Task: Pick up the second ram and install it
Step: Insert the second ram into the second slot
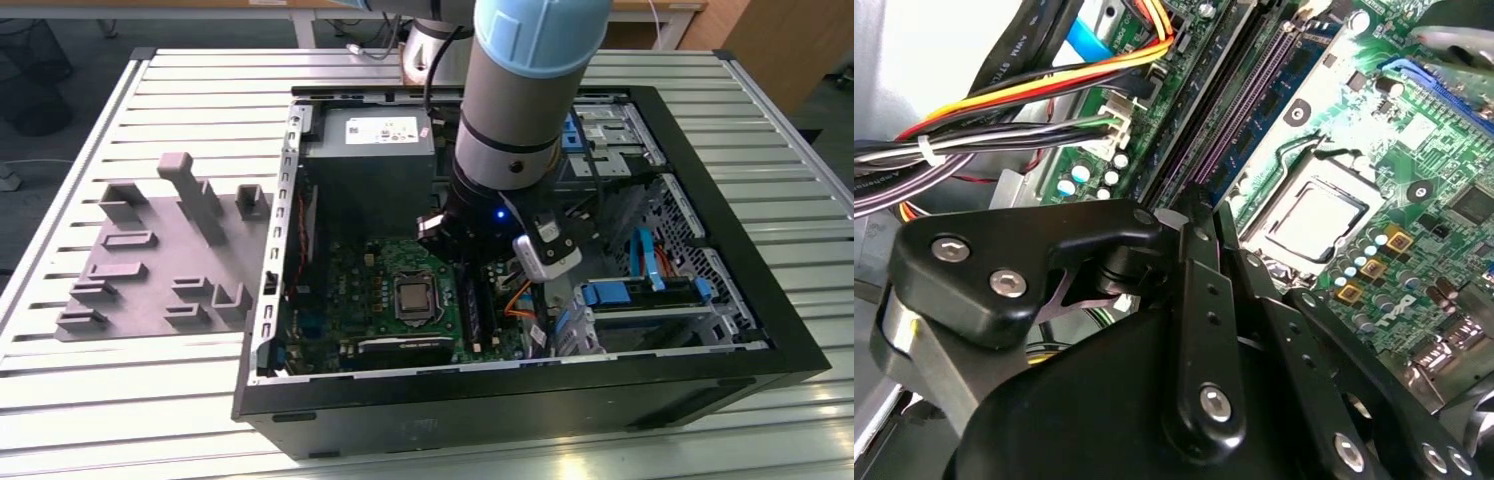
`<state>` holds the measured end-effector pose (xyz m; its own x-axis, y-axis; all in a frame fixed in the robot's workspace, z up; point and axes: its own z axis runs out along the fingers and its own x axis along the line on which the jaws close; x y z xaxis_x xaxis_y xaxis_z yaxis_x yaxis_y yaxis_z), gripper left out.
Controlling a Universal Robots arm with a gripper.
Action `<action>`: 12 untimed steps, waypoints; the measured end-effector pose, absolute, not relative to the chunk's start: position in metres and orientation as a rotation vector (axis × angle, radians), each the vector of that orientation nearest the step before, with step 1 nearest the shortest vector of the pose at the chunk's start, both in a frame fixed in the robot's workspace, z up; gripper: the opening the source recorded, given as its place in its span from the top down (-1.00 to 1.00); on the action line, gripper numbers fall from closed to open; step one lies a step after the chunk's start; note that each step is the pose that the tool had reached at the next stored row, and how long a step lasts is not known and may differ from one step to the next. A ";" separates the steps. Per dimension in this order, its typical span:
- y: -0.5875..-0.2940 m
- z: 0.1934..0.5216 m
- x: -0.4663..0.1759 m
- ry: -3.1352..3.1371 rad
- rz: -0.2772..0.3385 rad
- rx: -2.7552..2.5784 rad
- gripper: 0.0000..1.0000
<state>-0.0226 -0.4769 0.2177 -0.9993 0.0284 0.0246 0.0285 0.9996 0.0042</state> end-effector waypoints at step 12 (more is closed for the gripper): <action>-0.476 0.216 -0.023 -3.117 -0.007 -0.056 0.73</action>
<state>-0.0226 -0.4756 0.2158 -0.9991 0.0359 0.0246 0.0360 0.9993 0.0041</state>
